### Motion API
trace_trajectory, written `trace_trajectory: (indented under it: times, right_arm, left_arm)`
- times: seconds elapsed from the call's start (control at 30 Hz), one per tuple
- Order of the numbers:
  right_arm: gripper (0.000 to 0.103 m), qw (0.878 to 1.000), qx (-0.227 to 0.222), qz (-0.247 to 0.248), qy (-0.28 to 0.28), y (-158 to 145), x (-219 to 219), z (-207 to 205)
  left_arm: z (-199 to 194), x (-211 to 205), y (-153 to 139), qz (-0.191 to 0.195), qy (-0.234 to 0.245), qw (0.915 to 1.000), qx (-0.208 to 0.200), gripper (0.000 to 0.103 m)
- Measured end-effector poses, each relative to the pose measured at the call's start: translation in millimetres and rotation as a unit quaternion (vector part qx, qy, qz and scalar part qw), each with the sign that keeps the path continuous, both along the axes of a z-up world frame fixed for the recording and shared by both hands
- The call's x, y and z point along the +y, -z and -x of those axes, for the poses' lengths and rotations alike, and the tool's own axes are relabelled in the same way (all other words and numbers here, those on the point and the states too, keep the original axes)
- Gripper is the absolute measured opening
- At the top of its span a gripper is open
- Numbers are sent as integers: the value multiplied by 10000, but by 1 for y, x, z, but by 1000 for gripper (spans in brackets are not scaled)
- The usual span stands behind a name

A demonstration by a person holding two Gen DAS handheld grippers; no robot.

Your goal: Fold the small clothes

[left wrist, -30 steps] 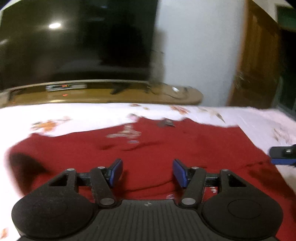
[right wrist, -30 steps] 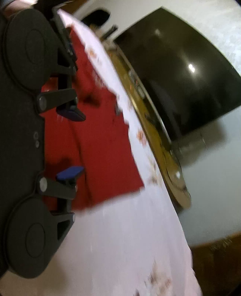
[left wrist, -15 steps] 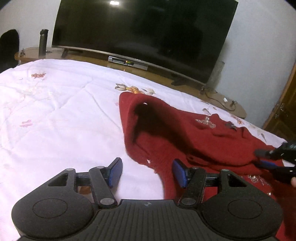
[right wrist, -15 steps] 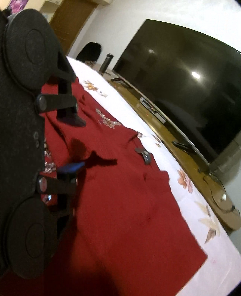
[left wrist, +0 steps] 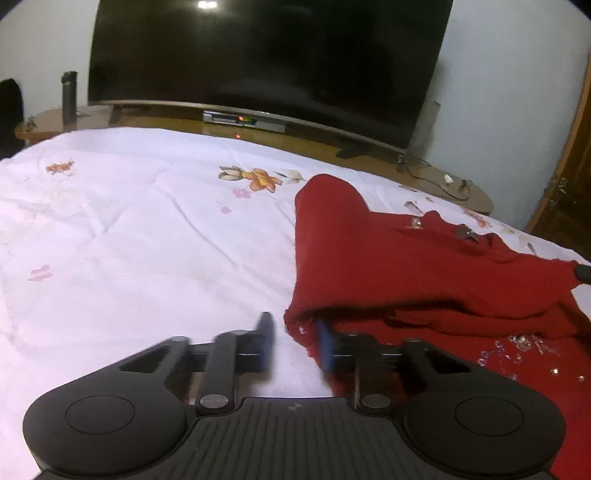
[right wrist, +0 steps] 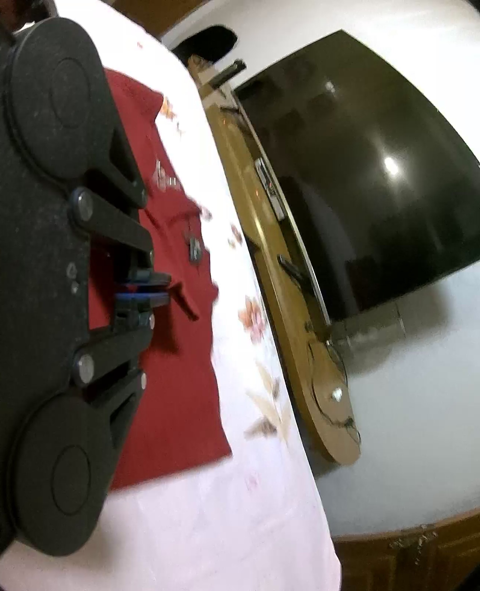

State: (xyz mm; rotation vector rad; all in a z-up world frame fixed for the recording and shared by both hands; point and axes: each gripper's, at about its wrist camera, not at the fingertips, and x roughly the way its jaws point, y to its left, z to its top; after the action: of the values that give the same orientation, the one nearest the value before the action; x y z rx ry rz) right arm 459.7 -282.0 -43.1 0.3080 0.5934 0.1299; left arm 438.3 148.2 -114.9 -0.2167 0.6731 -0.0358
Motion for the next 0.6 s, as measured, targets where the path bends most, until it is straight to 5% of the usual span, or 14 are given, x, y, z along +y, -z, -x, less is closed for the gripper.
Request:
trace_trajectory:
  times: [0.1,0.6]
  right_arm:
    - [4,9999,25,103,89,2,-15,1]
    - [4,9996,56,272,109,10,-39,6]
  left_arm:
    - [-3,-2,0,52,155,9999,54,5]
    - [-5,-12,-5,-121,240,9996,134,5]
